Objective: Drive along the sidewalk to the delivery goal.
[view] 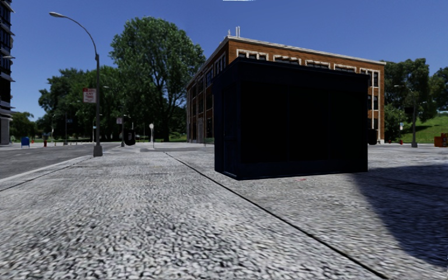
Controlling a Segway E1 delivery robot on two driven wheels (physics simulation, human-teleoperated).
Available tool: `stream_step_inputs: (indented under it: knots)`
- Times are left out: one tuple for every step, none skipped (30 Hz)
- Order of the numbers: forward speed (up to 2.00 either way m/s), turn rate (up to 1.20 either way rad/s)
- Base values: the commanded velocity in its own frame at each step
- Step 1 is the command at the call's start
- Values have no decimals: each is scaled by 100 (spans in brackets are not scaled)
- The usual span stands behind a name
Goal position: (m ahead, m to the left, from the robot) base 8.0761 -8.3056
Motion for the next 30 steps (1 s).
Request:
stream_step_inputs:
  knots:
    - [147,-54]
    - [153,-53]
    - [153,-53]
    - [157,-43]
    - [162,-35]
    - [165,-31]
    - [167,-30]
    - [167,-30]
    - [170,-30]
    - [173,-23]
    - [174,-7]
    - [174,-7]
    - [174,0]
    - [174,0]
    - [174,0]
    - [174,0]
    - [174,0]
    - [174,0]
    - [174,0]
    - [175,-16]
    - [175,-16]
    - [175,-36]
    - [175,-43]
    - [175,-45]
    - [175,-46]
    - [175,-46]
    - [175,-46]
    - [175,-46]
    - [175,-46]
    - [175,-46]
